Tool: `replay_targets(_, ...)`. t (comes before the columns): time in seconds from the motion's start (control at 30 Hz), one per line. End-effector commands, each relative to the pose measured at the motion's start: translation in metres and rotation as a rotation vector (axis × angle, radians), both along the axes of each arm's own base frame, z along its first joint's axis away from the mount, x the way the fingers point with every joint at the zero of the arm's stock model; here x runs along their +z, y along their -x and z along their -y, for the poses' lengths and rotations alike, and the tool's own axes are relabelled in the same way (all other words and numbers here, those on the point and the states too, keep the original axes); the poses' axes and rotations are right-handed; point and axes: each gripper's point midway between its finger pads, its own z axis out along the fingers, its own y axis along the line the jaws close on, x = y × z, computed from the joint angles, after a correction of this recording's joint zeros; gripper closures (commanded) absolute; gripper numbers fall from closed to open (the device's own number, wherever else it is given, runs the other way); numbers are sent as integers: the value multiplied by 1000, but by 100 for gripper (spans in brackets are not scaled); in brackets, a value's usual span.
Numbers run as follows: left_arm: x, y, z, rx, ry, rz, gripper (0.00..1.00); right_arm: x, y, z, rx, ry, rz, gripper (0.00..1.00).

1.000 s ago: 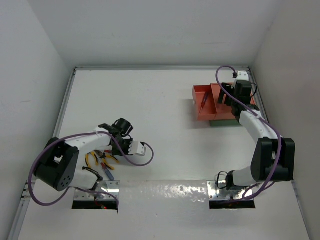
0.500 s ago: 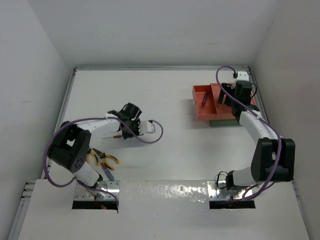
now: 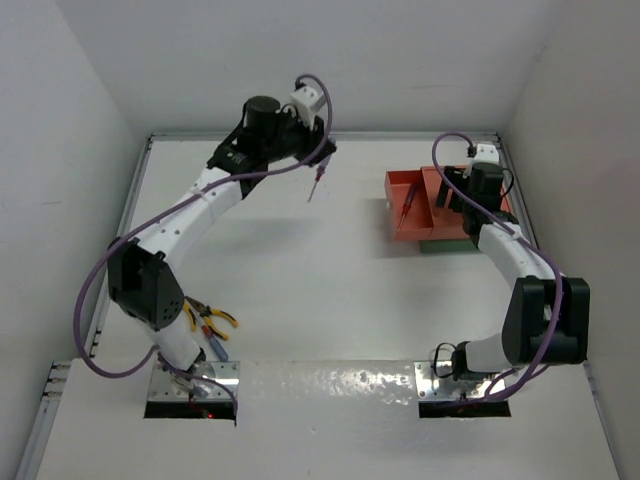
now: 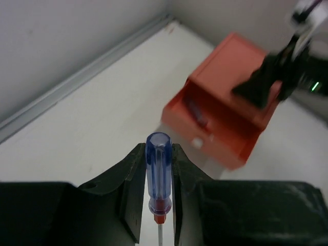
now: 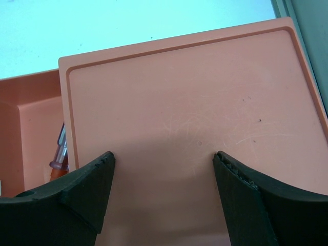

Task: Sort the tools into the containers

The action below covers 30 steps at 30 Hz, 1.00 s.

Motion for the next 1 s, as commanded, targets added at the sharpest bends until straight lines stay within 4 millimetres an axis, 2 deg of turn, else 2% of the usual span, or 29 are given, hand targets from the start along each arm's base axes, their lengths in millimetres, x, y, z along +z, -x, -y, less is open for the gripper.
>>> replay_targets(0.0,44,-12,65,-76,354,-157,100,-69,45,-1,-54,-56,-246,24)
replay_targets(0.03,66,-7,84,-118,391,-132,100,-66,41,-1,-67,-70,-223,24)
replay_targets(0.07,67,-7,95,-122,404,-144,100,-67,41,-1,-71,-76,-217,24)
replay_targets(0.1,56,-15,112,-130,406,-136,100,-68,41,-1,-75,-81,-214,24)
replay_targets(0.13,69,-5,135,-164,414,-105,100,-67,39,-2,-82,-88,-205,24)
replay_targets(0.17,69,-5,146,-162,409,-93,100,-68,40,-1,-89,-87,-206,24)
replay_targets(0.2,62,-9,161,-174,415,-102,100,-69,40,-1,-93,-90,-205,24)
replay_targets(0.23,58,-2,176,-202,426,-120,100,-68,39,0,-98,-89,-200,24)
replay_targets(0.27,40,-8,189,-202,445,-176,100,-69,41,2,-111,-86,-200,24)
replay_targets(0.3,48,-7,197,-216,474,-175,100,-70,41,3,-116,-82,-199,24)
replay_targets(0.33,44,-9,203,-217,482,-188,100,-70,41,4,-119,-81,-198,24)
replay_targets(0.37,27,-16,211,-207,476,-204,100,-70,42,5,-124,-78,-197,24)
replay_targets(0.47,24,-25,217,-183,468,-159,100,-68,43,4,-122,-78,-189,24)
replay_targets(0.57,9,-31,219,-160,432,-149,100,-66,42,3,-113,-79,-187,24)
replay_targets(0.6,-2,-32,218,-146,410,-165,100,-66,41,3,-111,-79,-187,24)
replay_targets(0.67,-9,-34,215,-132,397,-162,100,-67,42,3,-109,-76,-191,24)
replay_targets(0.7,-20,-34,215,-128,382,-176,100,-66,41,3,-110,-77,-188,24)
replay_targets(0.83,-44,-30,222,-166,356,-186,100,-68,42,2,-101,-74,-198,24)
replay_targets(0.9,-54,-29,225,-180,339,-190,83,-69,44,3,-100,-66,-209,24)
replay_targets(0.97,-57,-26,225,-202,316,-177,73,-69,44,5,-102,-55,-211,24)
